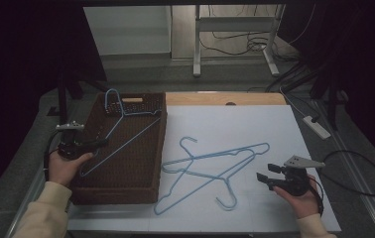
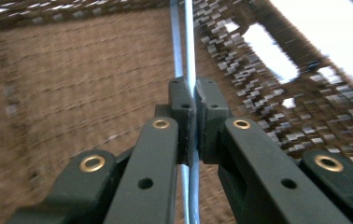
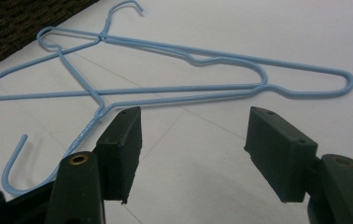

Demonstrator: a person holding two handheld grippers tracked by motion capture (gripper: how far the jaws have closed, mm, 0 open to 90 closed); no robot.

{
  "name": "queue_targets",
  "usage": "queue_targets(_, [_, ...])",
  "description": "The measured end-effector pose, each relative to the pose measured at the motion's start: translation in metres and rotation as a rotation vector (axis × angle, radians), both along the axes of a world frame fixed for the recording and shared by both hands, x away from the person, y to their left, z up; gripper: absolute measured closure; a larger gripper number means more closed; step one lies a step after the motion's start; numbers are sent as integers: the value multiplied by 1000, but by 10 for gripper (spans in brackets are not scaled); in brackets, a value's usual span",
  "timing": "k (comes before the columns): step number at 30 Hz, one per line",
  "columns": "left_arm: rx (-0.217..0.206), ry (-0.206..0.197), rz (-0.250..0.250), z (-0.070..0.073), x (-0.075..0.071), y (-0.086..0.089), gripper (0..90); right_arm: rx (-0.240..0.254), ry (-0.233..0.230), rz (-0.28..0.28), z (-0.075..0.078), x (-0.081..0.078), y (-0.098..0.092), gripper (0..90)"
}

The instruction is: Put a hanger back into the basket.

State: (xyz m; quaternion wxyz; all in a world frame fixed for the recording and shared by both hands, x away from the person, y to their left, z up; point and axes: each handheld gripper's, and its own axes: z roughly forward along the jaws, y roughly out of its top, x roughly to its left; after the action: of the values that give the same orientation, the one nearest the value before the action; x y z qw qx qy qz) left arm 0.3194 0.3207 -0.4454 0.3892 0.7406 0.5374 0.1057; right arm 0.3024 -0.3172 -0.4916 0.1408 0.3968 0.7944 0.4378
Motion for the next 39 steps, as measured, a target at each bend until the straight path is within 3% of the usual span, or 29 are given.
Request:
queue_targets(2, [69,34,38,-3,2,-1,868,-8,2,8,-1,0,2,368])
queue_targets(7, [118,61,65,-6,5,-1,867,-9,3,6,0,0,2,368])
queue_targets(11, [203,108,97,-10,9,-5,865,-10,3,2,0,1,2,368])
queue_targets(14, [263,133,98,-13,12,-10,864,-12,4,3,-1,0,2,367])
queue_targets(18, [301,156,97,-16,13,-12,860,-12,5,3,-1,0,2,367])
queue_targets(20, [368,160,98,-17,14,-17,856,-14,5,4,-1,1,2,367])
queue_targets(22, [391,170,89,-19,15,-20,851,-9,-2,1,0,1,1,366])
queue_targets(26, [391,183,84,-21,17,-21,827,4,-4,-10,2,1,-3,366])
queue_targets(27, [396,180,89,-20,18,-21,781,4,-4,-11,2,0,-4,367])
queue_targets(30, [361,120,101,-16,16,-21,589,9,-6,-14,3,0,-4,366])
queue_targets(34, [295,27,80,-4,7,-24,424,13,-10,-10,4,-1,-4,366])
queue_targets(39, [166,-69,23,12,-8,-29,370,13,-6,-9,3,-1,-4,365])
